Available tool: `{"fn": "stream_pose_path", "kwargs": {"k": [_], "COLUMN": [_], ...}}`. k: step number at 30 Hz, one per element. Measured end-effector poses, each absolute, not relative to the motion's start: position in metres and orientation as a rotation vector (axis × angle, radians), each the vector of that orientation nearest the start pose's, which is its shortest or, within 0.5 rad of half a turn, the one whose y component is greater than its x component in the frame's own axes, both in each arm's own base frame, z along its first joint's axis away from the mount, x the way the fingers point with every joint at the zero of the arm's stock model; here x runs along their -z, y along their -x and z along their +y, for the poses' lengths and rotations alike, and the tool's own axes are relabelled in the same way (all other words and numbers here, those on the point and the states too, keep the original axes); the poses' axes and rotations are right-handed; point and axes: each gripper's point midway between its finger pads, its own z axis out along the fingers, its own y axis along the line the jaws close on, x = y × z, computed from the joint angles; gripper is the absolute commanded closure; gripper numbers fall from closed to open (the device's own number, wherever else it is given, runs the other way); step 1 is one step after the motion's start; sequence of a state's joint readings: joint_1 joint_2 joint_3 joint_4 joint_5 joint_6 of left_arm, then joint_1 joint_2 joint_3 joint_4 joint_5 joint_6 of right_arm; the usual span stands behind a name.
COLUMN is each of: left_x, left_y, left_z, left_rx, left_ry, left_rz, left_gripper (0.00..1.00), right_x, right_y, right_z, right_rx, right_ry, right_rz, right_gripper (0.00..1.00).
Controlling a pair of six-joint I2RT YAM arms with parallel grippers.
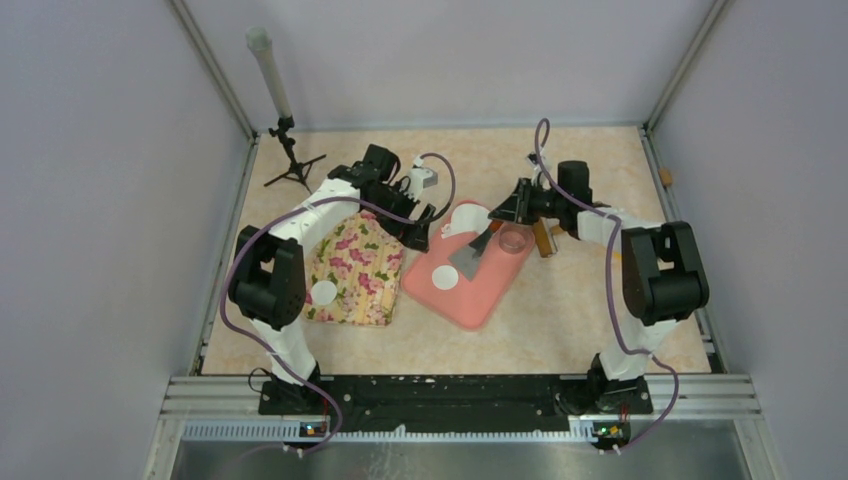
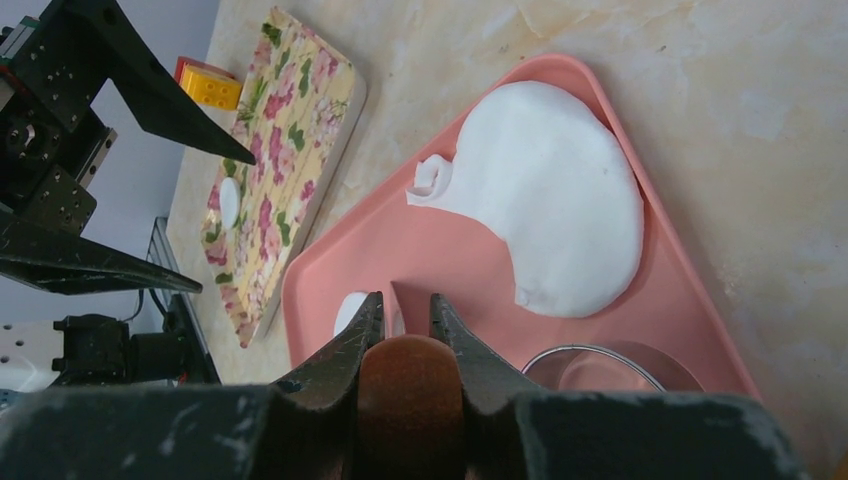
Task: Roll out the dumpling wrappers from the dough
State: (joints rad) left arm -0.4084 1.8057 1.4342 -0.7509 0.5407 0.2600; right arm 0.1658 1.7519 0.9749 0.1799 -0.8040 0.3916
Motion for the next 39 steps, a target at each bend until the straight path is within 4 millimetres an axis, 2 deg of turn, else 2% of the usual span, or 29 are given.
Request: {"fn": "stream_pose_path", "kwargs": {"k": [32,39], "left_x": [-0.113,-0.113], "left_y": [-0.328,-0.328], "left_z": [-0.234,-0.234], "left_rx": [0.8,0.801], "left_ry": [-1.025,-1.025], "left_rz": [2.427,2.427], "left_gripper": [0.01,0.01], "right_x": [-0.107,-0.107], "right_y": [-0.378,-0.363], "right_z": [0.209,0.212], "right_rx": [-1.308,-1.422], "right_ry": [0.224,0.183], "right_rz": [2.18,2.188], "right_gripper": [1.0,1.0]}}
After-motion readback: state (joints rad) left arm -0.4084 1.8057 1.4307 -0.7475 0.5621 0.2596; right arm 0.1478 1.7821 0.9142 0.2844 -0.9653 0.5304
